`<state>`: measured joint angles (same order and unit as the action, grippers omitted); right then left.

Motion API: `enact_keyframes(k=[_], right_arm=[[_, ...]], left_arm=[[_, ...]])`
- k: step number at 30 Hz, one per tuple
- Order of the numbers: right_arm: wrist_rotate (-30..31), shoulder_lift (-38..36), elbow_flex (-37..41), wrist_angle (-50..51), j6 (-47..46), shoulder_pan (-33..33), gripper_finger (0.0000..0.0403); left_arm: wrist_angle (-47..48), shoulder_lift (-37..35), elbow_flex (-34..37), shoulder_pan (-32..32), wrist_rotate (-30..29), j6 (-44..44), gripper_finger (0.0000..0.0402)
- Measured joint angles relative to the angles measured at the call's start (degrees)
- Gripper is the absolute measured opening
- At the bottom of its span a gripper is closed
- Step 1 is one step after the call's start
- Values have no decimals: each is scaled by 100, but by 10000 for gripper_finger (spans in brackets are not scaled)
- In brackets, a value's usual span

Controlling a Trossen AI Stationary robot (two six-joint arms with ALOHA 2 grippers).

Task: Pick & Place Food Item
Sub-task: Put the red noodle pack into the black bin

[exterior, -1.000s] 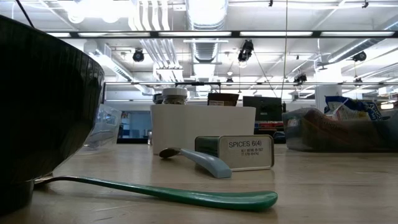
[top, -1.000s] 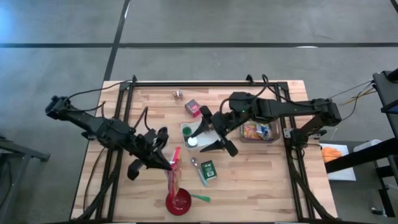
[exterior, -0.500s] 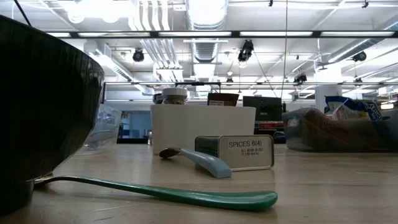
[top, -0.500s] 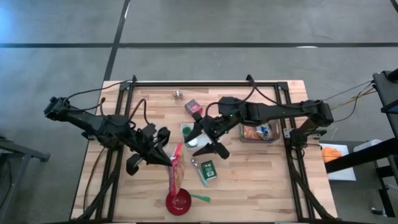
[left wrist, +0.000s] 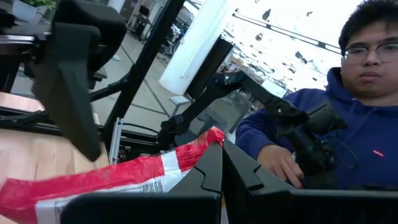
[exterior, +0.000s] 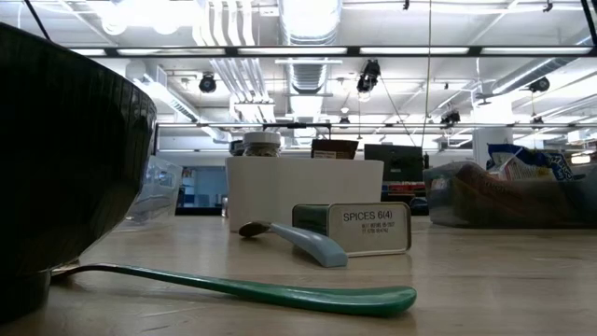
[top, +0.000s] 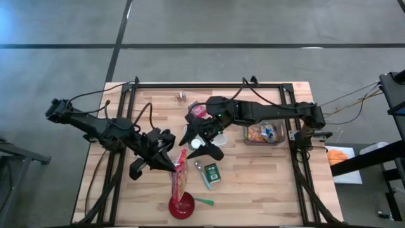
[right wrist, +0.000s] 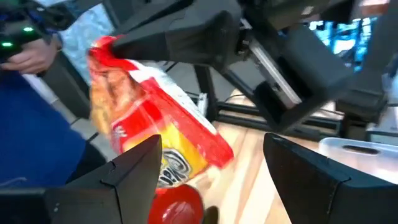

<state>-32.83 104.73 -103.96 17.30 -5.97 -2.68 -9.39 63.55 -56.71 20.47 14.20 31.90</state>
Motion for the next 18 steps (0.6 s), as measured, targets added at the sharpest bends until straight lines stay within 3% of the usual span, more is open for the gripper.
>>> enact_keyframes(k=[18], right_arm=[[-627,314,-254,36,-36,-113,276]], left_arm=[[17,0,0,-45,46,-61,0]])
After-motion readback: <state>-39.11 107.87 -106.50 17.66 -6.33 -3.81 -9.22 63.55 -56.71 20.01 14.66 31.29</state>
